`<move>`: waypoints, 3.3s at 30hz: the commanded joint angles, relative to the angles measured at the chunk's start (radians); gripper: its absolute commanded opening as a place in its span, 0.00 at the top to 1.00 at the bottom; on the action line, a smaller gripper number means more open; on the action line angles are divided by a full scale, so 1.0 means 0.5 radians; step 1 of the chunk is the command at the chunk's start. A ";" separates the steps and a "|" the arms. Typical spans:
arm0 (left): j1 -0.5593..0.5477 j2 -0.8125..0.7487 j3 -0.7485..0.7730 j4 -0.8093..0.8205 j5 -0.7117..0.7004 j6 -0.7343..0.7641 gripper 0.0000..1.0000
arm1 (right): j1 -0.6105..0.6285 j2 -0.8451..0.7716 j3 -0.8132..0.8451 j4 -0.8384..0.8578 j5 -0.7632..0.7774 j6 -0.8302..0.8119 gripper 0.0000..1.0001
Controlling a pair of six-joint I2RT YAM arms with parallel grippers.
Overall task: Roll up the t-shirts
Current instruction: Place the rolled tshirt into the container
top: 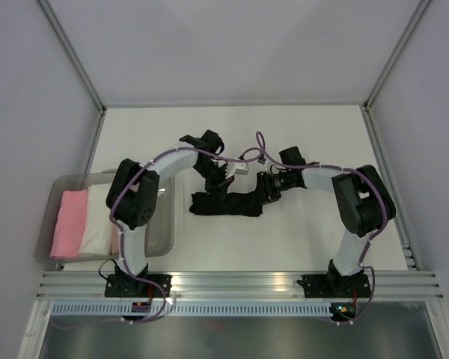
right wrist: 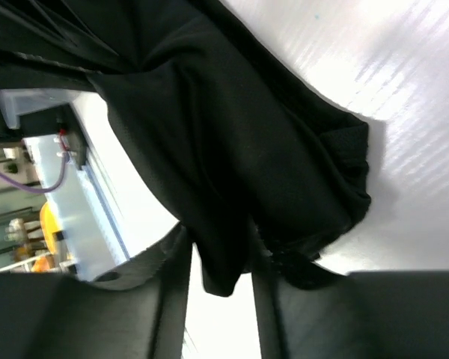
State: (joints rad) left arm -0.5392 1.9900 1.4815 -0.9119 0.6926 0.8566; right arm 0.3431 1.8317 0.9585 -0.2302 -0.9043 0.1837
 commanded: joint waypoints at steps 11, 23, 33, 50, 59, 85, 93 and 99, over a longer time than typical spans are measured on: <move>0.115 0.134 0.114 -0.045 0.149 -0.096 0.98 | -0.100 -0.457 -0.275 0.224 0.474 0.252 0.38; 0.170 0.294 0.234 0.013 0.118 -0.271 0.98 | -0.033 -0.442 -0.466 0.718 0.670 0.602 0.13; 0.173 0.297 0.212 0.023 0.081 -0.244 0.98 | 0.010 -0.221 -0.432 0.954 0.652 0.679 0.12; 0.176 0.245 0.163 -0.008 -0.011 -0.035 0.88 | 0.007 0.049 -0.386 1.108 0.560 0.814 0.79; 0.271 0.171 0.338 -0.020 -0.194 -0.265 0.46 | -0.024 -0.018 -0.398 1.025 0.554 0.811 1.00; 0.357 -0.062 -0.073 -0.063 -0.348 -0.158 0.01 | -0.048 -0.151 -0.414 0.856 0.563 0.651 1.00; 0.370 0.066 -0.140 -0.143 -0.327 -0.011 0.22 | -0.057 -0.126 -0.319 0.761 0.572 0.556 1.00; 0.382 0.055 -0.137 -0.161 -0.238 0.002 0.74 | -0.060 -0.092 -0.214 0.669 0.554 0.501 1.00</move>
State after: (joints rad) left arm -0.3565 2.0117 1.4162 -0.9749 0.5209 0.8143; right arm 0.3222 1.7809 0.8032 0.1375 -0.6312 0.4805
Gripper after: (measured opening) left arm 0.310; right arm 0.032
